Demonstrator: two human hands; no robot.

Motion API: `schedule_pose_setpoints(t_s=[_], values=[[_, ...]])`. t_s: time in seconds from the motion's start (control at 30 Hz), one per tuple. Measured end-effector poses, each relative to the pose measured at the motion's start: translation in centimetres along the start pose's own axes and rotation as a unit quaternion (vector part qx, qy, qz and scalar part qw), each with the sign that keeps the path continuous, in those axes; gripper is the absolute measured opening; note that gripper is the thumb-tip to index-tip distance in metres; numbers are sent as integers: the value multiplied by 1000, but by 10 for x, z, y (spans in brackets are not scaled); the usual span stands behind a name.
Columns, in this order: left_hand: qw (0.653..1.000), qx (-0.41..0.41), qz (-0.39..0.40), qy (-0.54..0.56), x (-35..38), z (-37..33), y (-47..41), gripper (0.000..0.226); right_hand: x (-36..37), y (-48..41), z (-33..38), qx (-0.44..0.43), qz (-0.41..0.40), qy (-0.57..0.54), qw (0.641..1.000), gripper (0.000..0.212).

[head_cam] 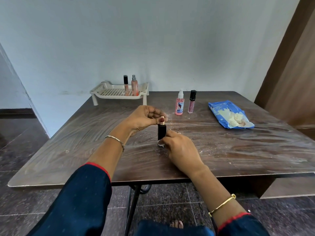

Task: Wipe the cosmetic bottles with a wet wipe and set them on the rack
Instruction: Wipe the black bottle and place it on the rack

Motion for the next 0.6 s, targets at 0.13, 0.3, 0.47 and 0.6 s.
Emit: schedule_pose_setpoints(t_s=[0.13, 0.3, 0.47, 0.6], values=[[1000, 4, -6, -9, -1, 0, 1, 22, 12, 0, -3, 6, 49, -29, 998, 24], [1000, 6, -15, -4, -4, 1, 1, 19, -14, -1, -35, 87, -34, -196, 976, 27], [999, 3, -35, -8, -9, 3, -1, 19, -30, -3, -60, 169, -93, -331, 924, 20], [998, -12, -57, 4, -14, 6, -1, 19, -40, -12, -57, 181, -115, -282, 935, 1]])
Point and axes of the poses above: each hand's wrist, its own y-axis away from the middle knuckle, its own x-axis out of the palm, z = x × y, the point moved 10 cm from there along -y, towards the middle knuckle, and after that the axes turned 6 degrees about z, right-handed, at the moved point
